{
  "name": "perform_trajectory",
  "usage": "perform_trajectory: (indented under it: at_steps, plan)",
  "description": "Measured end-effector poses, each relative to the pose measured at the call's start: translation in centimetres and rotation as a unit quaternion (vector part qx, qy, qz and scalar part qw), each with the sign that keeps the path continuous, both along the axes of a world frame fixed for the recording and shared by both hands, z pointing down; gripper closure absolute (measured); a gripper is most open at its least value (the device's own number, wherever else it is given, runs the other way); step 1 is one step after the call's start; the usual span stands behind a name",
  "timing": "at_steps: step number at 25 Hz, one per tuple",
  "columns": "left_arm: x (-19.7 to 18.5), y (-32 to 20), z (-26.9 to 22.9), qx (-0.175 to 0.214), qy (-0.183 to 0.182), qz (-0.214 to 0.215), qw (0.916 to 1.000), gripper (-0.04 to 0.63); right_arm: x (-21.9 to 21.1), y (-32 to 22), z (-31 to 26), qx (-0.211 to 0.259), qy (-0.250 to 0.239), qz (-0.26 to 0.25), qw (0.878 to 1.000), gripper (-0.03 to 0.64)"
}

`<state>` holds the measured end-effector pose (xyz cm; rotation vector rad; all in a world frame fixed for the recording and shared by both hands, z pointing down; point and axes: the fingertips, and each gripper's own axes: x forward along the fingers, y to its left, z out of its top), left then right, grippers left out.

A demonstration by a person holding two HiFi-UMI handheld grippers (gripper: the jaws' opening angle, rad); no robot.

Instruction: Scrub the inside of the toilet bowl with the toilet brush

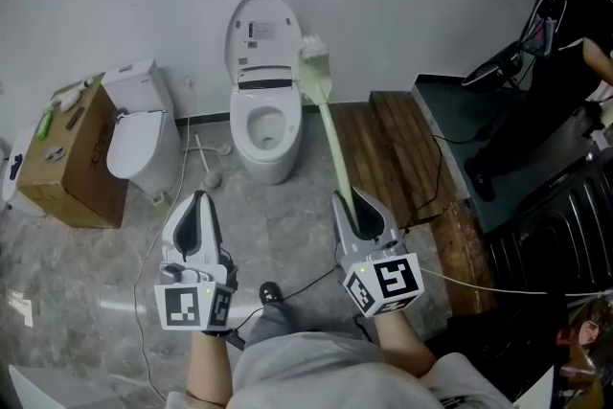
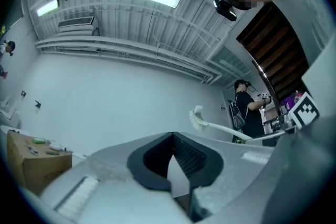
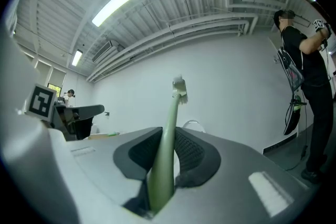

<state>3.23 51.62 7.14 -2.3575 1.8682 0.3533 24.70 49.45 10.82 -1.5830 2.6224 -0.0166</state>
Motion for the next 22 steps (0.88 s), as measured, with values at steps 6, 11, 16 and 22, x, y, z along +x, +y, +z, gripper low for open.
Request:
perform_trajectory:
  at_steps: [6, 11, 16, 22]
  plan:
    - [-1.2, -5.9, -1.0, 0.018, -0.016, 0.018, 0.9996, 0.591, -2.6, -5.1, -0.5, 0.016, 0.008, -0.021, 1.000, 0.540]
    - [-3.0, -10.1, -1.1, 0.018, -0.016, 0.034, 0.9991, 0.591, -5.0, -9.0, -0.4, 0.009, -0.001, -0.014, 1.000, 0.540]
    - [-5.7, -13.8, -0.1, -0.002, -0.014, 0.040, 0.9991, 0.591, -7.3, -12.8, 0.6, -0.013, 0.000, 0.002, 1.000, 0.540]
    - [-8.1, -16.7, 0.5, 0.003, -0.020, 0.053, 0.9984, 0.591, -8.7, -15.6, 1.8, -0.033, 0.000, 0.042, 0.999, 0.540]
